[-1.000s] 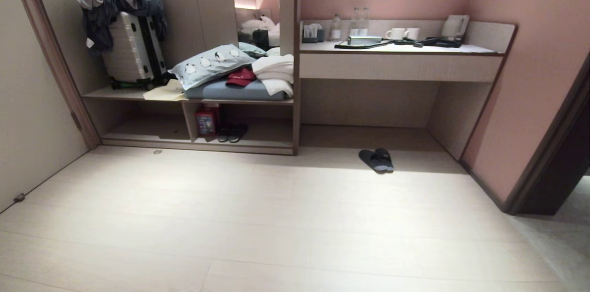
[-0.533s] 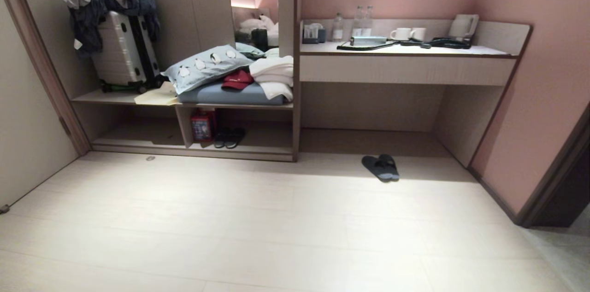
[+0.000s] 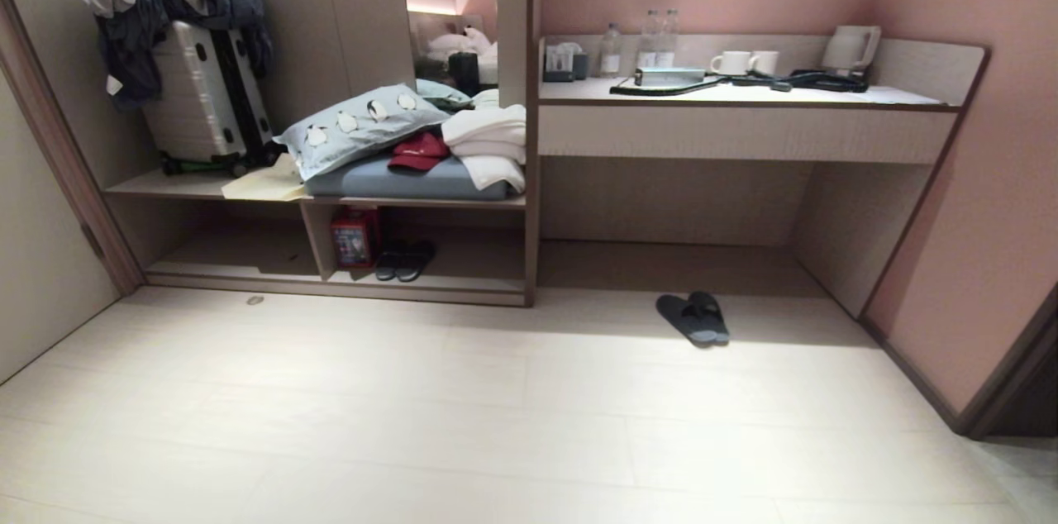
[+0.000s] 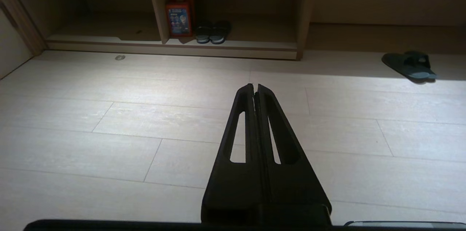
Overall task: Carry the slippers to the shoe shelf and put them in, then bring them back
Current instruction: Pick up the slippers on the floor
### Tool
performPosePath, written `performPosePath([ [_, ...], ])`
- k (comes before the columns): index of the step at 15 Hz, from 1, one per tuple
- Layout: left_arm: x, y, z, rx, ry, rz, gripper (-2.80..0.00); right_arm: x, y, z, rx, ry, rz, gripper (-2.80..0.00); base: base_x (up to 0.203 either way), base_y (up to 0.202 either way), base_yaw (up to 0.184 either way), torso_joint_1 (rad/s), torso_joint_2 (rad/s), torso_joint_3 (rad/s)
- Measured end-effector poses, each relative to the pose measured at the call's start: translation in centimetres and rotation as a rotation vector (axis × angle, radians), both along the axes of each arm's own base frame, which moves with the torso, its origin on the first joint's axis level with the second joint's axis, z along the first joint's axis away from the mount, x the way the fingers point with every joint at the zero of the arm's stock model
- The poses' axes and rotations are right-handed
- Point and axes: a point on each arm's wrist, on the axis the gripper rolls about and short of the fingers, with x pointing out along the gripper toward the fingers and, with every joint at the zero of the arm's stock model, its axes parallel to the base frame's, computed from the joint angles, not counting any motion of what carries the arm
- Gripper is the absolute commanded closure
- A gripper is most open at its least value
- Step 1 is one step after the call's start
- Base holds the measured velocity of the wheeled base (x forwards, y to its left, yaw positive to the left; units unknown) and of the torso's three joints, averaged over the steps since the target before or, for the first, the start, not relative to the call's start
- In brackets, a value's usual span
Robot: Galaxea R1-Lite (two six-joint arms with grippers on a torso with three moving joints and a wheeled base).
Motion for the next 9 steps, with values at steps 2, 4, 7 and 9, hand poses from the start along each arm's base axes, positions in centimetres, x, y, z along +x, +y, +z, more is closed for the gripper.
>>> performPosePath([
  [2, 0.00, 0.00, 0.01, 0.000, 0.000, 0.000, 0.00, 0.00, 0.00, 0.00, 0.000, 0.000, 0.001, 0.00, 0.200, 0.000, 0.001, 0.000, 0.00, 0.004],
  [4, 0.00, 0.00, 0.00, 0.000, 0.000, 0.000, 0.00, 0.00, 0.00, 0.00, 0.000, 0.000, 0.001, 0.00, 0.196, 0.000, 0.000, 0.004, 0.01, 0.005],
  [7, 0.00, 0.00, 0.00, 0.000, 0.000, 0.000, 0.00, 0.00, 0.00, 0.00, 0.000, 0.000, 0.001, 0.00, 0.198, 0.000, 0.000, 0.001, 0.00, 0.000],
  [9, 0.00, 0.00, 0.00, 0.000, 0.000, 0.000, 0.00, 0.00, 0.00, 0.00, 0.000, 0.000, 0.000, 0.00, 0.199, 0.000, 0.001, 0.003, 0.00, 0.000],
])
